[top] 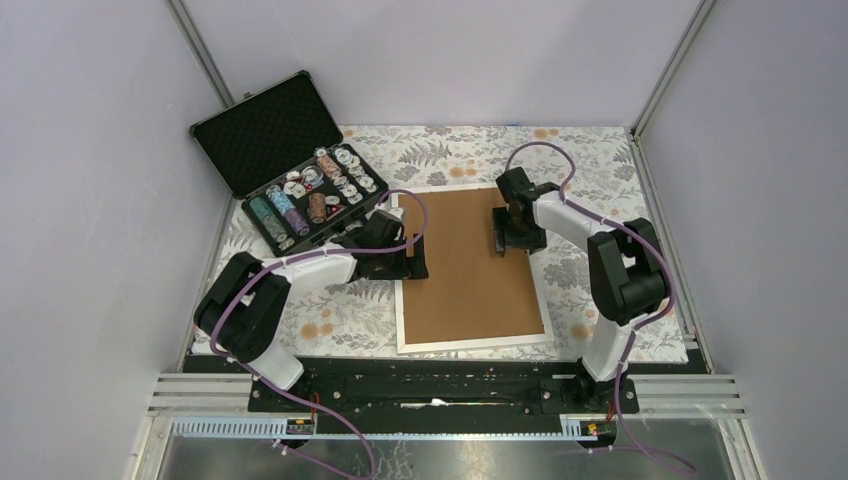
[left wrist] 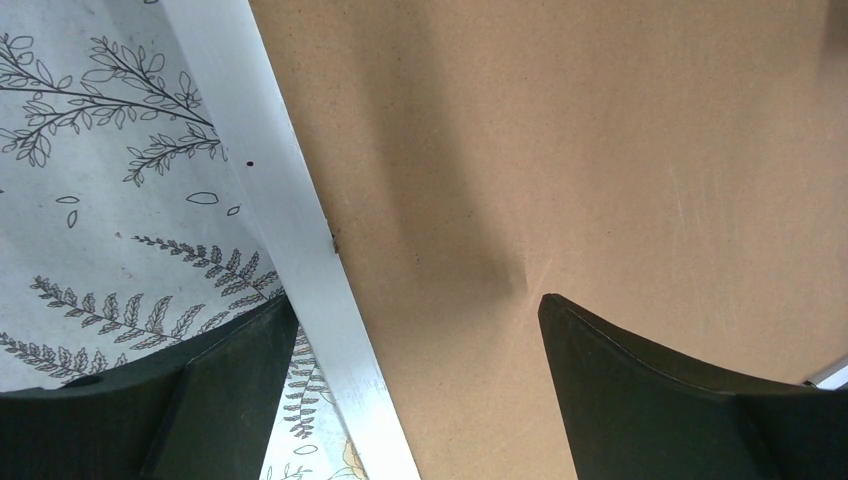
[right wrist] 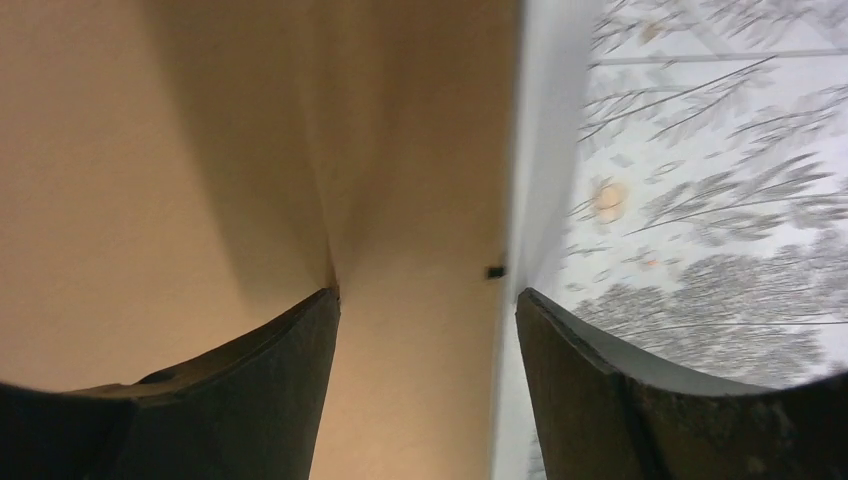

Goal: Put the photo into the frame

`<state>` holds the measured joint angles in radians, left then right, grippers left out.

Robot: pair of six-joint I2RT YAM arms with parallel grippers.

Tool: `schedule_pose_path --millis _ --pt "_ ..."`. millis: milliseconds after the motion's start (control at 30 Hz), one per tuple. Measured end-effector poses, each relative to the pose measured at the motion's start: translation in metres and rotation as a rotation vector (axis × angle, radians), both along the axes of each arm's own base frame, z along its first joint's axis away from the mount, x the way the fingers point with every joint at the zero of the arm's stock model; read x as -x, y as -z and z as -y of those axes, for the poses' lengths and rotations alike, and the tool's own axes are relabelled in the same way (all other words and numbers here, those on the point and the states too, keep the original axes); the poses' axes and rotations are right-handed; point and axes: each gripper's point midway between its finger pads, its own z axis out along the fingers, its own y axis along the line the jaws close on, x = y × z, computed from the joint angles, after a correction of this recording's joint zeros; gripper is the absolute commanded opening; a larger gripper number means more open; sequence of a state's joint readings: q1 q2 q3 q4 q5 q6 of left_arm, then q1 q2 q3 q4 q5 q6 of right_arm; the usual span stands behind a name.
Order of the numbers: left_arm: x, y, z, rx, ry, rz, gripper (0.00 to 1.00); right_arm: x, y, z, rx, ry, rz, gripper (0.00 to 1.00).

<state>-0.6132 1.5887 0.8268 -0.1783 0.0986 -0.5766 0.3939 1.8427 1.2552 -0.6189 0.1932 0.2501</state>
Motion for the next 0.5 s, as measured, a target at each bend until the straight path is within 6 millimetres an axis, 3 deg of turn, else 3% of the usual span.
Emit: schedule_pose_path --millis 133,233,367,500 --pt "0.000 0.000 0.000 0.002 0.000 0.005 0.96 0.015 -0.009 -0.012 -0.155 0.030 -0.016 0.67" --pt "0.000 0.000 0.000 0.005 0.000 0.008 0.96 0.014 -0.025 0.006 -0.266 0.118 0.017 0.58" --pt "0.000 0.000 0.000 0.007 0.000 0.011 0.96 -0.017 -0.035 0.041 -0.335 0.244 0.103 0.55" --pt "0.001 0.000 0.000 0.007 0.001 0.010 0.97 -0.062 -0.030 0.037 -0.356 0.237 0.124 0.57"
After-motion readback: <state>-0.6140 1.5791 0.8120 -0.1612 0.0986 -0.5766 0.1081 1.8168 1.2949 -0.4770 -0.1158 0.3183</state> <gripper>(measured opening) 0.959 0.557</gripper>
